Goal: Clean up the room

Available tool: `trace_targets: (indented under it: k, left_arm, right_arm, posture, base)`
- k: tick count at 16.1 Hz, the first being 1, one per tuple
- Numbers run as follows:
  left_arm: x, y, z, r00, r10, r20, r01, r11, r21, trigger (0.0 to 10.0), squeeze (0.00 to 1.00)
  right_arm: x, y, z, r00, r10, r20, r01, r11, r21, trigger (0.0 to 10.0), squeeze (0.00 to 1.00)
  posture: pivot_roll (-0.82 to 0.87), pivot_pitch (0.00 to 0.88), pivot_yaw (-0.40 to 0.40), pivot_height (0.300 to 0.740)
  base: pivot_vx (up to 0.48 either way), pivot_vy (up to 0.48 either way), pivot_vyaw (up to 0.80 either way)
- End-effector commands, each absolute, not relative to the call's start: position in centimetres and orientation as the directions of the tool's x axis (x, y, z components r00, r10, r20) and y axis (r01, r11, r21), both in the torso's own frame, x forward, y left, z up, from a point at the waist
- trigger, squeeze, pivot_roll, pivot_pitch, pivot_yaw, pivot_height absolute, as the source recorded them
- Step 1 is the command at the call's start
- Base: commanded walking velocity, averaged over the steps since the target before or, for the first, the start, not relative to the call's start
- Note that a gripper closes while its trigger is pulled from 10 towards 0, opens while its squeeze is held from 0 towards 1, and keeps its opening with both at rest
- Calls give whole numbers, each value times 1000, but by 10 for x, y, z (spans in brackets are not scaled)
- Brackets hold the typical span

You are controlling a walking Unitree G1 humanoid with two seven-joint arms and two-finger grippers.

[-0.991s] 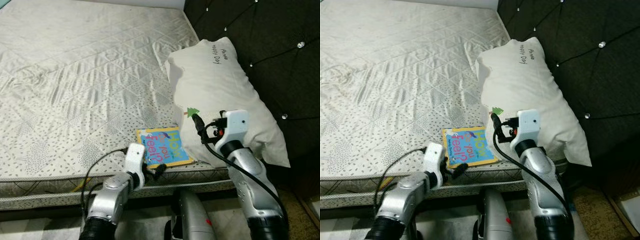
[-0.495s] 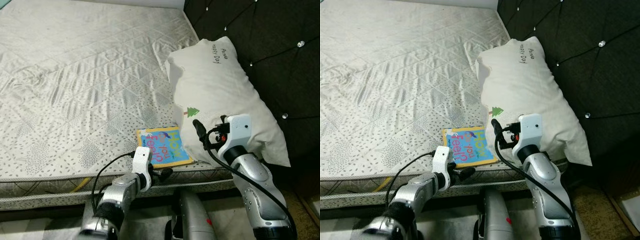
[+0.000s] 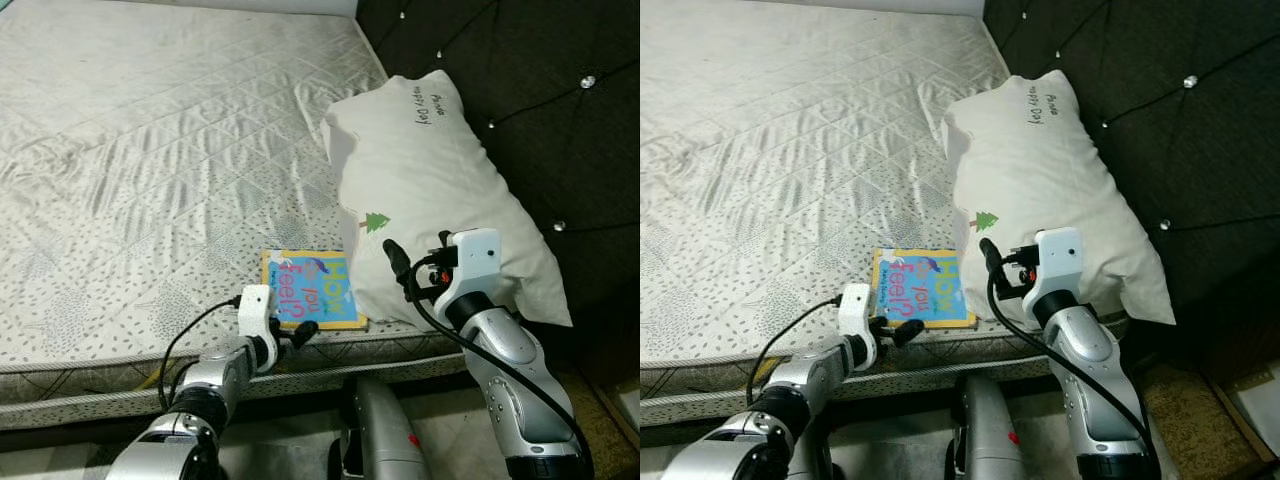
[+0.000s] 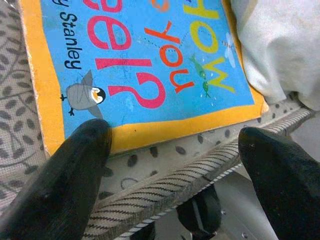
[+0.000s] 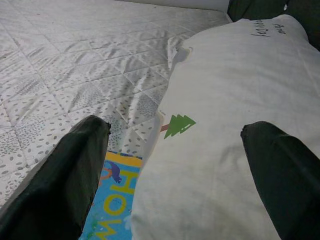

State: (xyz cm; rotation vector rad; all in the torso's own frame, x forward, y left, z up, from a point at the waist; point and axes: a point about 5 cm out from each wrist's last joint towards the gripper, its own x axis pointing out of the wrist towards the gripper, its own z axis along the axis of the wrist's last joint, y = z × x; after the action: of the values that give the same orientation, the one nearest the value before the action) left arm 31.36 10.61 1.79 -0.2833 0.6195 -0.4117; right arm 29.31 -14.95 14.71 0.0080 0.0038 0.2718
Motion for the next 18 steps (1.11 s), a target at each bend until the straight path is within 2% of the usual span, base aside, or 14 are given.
trace_targets:
  k: [1, 6, 8, 10, 11, 12, 13, 15, 18]
  left_arm:
    - [312, 111, 15, 742, -423, -520, 261, 897, -358, 10000, 0]
    - [338, 108, 50, 854, -385, -350, 262, 900, -349, 10000, 0]
    - [343, 100, 64, 870, -400, -289, 290, 888, -356, 10000, 0]
    - [342, 96, 82, 899, -383, -210, 305, 894, -327, 10000, 0]
    - [331, 101, 95, 925, -357, -127, 310, 906, -289, 10000, 0]
    - [328, 102, 99, 931, -350, -103, 311, 908, -280, 10000, 0]
    - [320, 109, 105, 949, -311, -57, 288, 923, -256, 10000, 0]
    - [291, 143, 128, 988, -131, 80, 142, 976, -163, 10000, 0]
    - [257, 182, 143, 996, -4, 94, 7, 999, -32, 10000, 0]
  right_arm:
    - [293, -152, 147, 966, 259, -6, -259, 966, 10, 10000, 0]
    - [298, -148, 149, 966, 257, 9, -257, 966, 19, 10000, 0]
    - [300, -147, 150, 967, 254, 18, -255, 967, 26, 10000, 0]
    - [303, -144, 151, 967, 251, 31, -252, 967, 32, 10000, 0]
    - [306, -142, 152, 970, 241, 39, -241, 970, -3, 10000, 0]
    - [306, -141, 152, 970, 241, 42, -241, 971, -10, 10000, 0]
    - [308, -141, 152, 973, 225, 58, -223, 974, -25, 10000, 0]
    - [310, -137, 151, 970, 235, 59, -239, 969, 66, 10000, 0]
    - [321, -128, 157, 971, 223, 81, -228, 971, 68, 10000, 0]
  posture:
    - [-101, 135, -99, 576]
    - [-83, 126, -98, 576]
    - [-72, 120, -94, 576]
    - [-61, 117, -87, 576]
    - [-48, 113, -79, 576]
    - [-48, 113, -79, 576]
    - [-30, 112, -76, 576]
    - [8, 109, -80, 576]
    - [65, 105, -85, 576]
  base:
    - [0, 0, 0]
    - [0, 0, 0]
    - [0, 0, 0]
    - [0, 0, 0]
    - [0, 0, 0]
    - [0, 0, 0]
    - [0, 0, 0]
    - [0, 0, 0]
    - [0, 0, 0]
